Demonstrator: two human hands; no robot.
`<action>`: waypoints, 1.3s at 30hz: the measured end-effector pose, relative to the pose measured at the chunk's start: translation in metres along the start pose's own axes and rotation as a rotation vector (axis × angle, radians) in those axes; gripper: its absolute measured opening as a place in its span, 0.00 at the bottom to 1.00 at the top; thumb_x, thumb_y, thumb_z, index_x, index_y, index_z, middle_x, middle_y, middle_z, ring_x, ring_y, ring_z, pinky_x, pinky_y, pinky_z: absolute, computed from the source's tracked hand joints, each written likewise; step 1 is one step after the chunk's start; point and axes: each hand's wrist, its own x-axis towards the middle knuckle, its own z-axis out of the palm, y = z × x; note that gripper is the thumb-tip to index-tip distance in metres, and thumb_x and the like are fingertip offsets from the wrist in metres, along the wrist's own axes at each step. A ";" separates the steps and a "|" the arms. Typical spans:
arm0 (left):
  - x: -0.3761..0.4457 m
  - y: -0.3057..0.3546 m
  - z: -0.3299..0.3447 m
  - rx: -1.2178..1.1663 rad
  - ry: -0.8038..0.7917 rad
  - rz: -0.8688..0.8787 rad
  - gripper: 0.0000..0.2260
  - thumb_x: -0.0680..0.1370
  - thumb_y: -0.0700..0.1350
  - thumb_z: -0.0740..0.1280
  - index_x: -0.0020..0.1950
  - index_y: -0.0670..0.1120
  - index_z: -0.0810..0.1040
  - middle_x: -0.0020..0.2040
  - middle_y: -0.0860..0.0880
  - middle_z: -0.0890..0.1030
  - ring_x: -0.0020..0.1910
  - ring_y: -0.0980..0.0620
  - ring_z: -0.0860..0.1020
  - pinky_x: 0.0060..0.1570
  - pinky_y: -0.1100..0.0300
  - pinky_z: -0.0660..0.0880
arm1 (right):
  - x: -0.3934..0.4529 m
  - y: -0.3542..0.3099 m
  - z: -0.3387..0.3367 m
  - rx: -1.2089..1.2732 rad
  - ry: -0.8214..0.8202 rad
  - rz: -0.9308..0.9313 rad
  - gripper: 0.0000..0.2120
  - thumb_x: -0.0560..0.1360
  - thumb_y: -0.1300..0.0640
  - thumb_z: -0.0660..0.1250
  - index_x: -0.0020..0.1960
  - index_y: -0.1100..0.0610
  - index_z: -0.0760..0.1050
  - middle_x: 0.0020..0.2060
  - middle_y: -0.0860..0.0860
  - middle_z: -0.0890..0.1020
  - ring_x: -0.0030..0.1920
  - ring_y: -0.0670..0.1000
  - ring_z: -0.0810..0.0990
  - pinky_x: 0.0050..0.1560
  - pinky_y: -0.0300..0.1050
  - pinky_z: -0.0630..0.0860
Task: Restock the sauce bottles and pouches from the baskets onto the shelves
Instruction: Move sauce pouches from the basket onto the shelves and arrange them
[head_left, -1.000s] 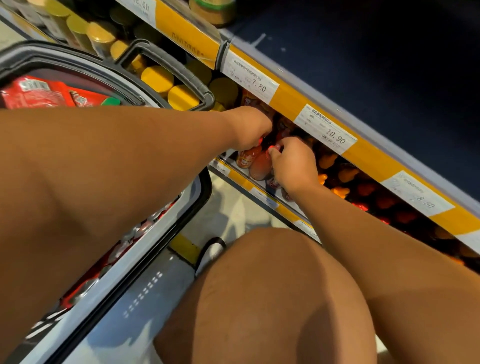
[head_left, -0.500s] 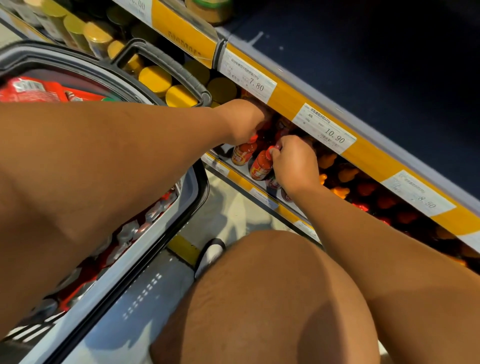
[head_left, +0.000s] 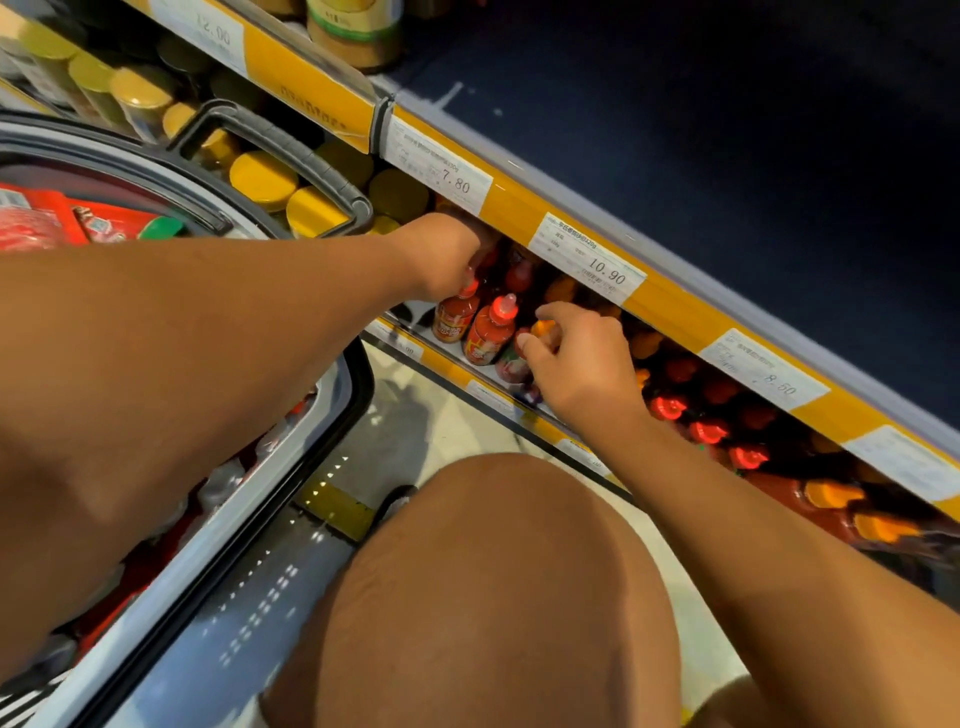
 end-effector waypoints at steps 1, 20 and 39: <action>-0.001 0.002 -0.001 -0.009 -0.009 -0.010 0.08 0.82 0.43 0.65 0.55 0.40 0.79 0.51 0.40 0.81 0.50 0.40 0.78 0.49 0.47 0.77 | -0.010 0.006 -0.009 0.004 -0.030 0.011 0.16 0.78 0.48 0.71 0.64 0.51 0.80 0.41 0.45 0.83 0.44 0.49 0.83 0.50 0.53 0.83; -0.144 0.139 -0.081 -0.224 0.189 0.203 0.18 0.80 0.52 0.70 0.69 0.52 0.78 0.66 0.53 0.80 0.61 0.54 0.76 0.56 0.57 0.71 | -0.249 0.104 -0.185 0.135 0.112 0.108 0.28 0.78 0.43 0.70 0.76 0.42 0.67 0.70 0.39 0.72 0.68 0.42 0.72 0.61 0.40 0.68; -0.290 0.544 -0.022 -0.055 -0.048 1.176 0.21 0.81 0.58 0.67 0.74 0.57 0.72 0.63 0.63 0.74 0.60 0.67 0.69 0.58 0.75 0.64 | -0.636 0.231 -0.233 0.380 0.814 0.565 0.24 0.75 0.45 0.72 0.70 0.41 0.75 0.65 0.37 0.79 0.65 0.38 0.77 0.65 0.43 0.74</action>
